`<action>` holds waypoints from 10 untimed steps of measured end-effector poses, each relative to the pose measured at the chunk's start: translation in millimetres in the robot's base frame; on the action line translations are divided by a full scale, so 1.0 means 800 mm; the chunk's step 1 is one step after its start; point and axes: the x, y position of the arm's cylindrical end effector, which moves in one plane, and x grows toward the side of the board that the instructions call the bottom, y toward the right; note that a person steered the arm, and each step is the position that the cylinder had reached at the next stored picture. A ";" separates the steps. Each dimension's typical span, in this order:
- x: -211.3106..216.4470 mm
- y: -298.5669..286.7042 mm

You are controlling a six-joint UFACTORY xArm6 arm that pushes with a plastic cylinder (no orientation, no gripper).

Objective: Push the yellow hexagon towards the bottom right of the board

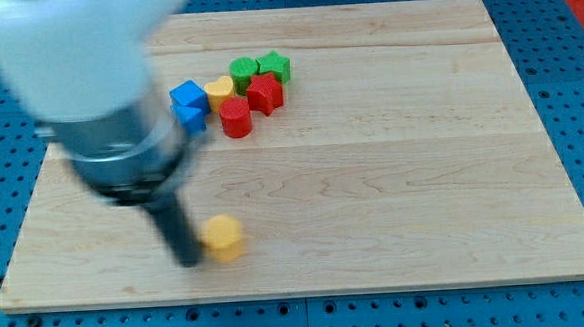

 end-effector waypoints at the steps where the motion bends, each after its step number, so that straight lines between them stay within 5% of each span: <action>1: -0.007 0.108; 2: -0.015 0.036; 4: -0.076 0.173; 6: -0.108 0.147; 10: -0.089 0.311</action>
